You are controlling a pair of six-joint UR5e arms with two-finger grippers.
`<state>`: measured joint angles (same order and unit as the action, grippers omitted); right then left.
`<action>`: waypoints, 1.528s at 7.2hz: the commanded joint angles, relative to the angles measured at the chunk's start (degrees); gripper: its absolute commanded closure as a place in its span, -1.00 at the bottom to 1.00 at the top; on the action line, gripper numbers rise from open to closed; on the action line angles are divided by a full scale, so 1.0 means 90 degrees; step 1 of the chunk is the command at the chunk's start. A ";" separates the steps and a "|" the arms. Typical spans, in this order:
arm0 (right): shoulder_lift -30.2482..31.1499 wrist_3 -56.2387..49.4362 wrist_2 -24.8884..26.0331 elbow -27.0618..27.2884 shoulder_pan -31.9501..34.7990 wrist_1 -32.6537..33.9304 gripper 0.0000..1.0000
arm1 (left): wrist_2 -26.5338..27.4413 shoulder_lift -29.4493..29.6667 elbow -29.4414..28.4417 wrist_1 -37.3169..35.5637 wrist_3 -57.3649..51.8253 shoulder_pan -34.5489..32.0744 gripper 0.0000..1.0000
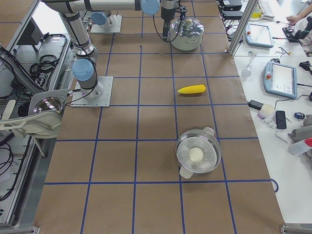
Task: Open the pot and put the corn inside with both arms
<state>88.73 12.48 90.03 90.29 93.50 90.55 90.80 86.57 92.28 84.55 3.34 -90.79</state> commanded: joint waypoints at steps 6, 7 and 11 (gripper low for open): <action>0.0101 -0.0400 -0.0209 -0.0032 -0.0047 -0.0158 -1.00 | 0.0000 -0.0019 0.0000 0.0000 0.0000 0.0000 -1.00; 0.0092 -0.0400 -0.0209 -0.0042 -0.0037 -0.0139 -1.00 | 0.0000 -0.0019 0.0010 0.0010 0.0000 0.0000 -1.00; 0.0063 -0.0410 -0.0131 -0.0003 -0.0037 -0.0061 -1.00 | -0.0010 -0.0019 0.0010 0.0010 0.0000 0.0000 -1.00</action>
<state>89.42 8.80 88.84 90.13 93.16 89.77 90.77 86.40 92.37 84.64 3.34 -90.79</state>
